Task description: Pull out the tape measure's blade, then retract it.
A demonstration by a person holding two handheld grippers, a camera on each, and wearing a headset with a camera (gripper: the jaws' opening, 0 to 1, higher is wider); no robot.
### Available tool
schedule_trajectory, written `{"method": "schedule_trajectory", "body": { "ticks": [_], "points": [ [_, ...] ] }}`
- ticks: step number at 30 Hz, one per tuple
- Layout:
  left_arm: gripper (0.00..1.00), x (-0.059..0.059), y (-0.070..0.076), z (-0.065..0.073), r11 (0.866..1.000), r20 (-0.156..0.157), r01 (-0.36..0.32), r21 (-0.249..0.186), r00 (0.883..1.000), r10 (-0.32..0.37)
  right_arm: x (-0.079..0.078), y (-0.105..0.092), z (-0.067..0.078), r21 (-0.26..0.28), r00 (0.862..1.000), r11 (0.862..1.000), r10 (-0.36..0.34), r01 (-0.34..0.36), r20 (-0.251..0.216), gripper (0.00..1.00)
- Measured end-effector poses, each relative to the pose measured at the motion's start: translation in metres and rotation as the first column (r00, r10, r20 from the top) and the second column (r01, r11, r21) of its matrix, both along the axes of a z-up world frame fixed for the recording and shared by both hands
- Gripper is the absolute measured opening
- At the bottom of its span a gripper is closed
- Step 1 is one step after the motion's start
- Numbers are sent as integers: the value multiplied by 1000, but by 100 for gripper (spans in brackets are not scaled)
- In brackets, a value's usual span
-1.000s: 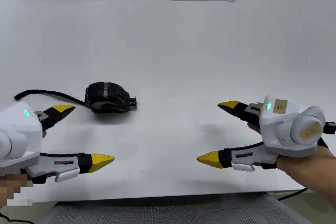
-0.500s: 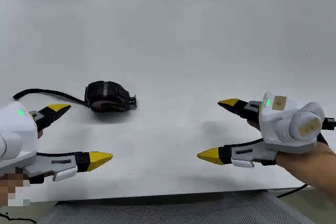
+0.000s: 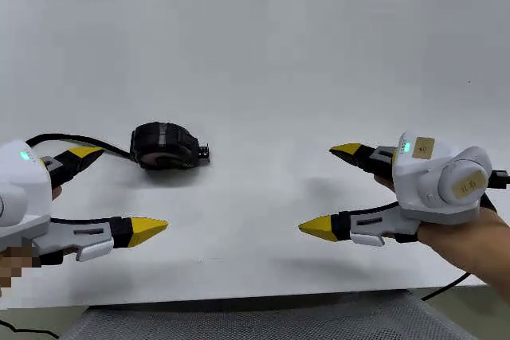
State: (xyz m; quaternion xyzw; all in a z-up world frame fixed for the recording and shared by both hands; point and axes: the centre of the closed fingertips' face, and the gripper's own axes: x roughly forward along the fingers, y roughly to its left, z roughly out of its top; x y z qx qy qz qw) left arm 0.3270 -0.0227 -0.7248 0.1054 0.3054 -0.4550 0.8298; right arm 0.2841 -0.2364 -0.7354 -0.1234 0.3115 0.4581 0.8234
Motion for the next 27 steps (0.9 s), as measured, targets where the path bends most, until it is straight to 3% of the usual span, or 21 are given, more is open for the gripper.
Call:
{"method": "schedule_trajectory", "body": {
  "ticks": [15,27],
  "points": [
    [83,13,3,-2,999,3,39,22,999,-39,11,8,-3,2,1000,1000,24,-24,-8,73],
    [79,27,-6,-6,992,6,113,47,994,-114,20,12,-6,-2,998,999,54,-54,-11,72]
  ]
}}
